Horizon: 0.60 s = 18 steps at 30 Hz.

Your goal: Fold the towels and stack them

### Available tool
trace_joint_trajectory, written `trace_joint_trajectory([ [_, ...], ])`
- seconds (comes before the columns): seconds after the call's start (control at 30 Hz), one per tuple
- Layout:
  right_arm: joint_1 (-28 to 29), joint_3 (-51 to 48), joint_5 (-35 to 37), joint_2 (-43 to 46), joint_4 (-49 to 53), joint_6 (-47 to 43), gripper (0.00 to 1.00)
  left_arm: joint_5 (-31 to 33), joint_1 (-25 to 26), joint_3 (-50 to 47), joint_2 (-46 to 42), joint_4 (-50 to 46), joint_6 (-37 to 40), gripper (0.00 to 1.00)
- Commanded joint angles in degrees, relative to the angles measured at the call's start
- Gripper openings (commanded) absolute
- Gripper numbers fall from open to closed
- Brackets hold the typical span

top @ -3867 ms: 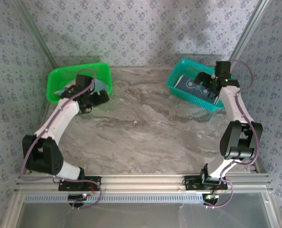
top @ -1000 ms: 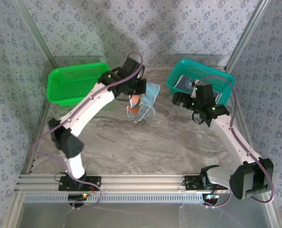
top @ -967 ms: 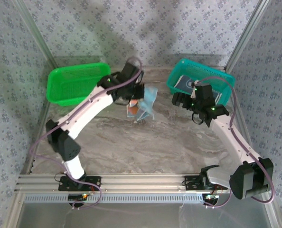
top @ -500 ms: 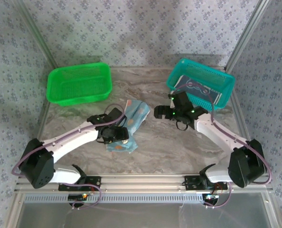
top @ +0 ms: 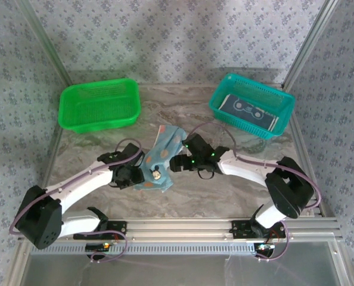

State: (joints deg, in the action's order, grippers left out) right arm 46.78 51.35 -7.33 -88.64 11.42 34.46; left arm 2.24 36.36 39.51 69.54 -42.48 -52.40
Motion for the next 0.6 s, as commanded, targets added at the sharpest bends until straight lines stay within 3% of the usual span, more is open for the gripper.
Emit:
trace_joint_trajectory([
  [0.0,1.1,1.9,0.0,-1.1,-0.7,1.1,0.89,-1.6,-0.2,-1.8,1.7,-0.6,-1.6,0.42],
  [0.37,0.8,2.1,1.0,0.6,1.4,-0.6,0.91,-2.1,0.8,-4.9,5.6,6.7,-4.4,0.40],
  [0.57,0.9,1.6,1.3,1.1,1.8,-0.6,0.91,-2.2,0.7,-5.0,5.3,9.6,-4.9,0.44],
])
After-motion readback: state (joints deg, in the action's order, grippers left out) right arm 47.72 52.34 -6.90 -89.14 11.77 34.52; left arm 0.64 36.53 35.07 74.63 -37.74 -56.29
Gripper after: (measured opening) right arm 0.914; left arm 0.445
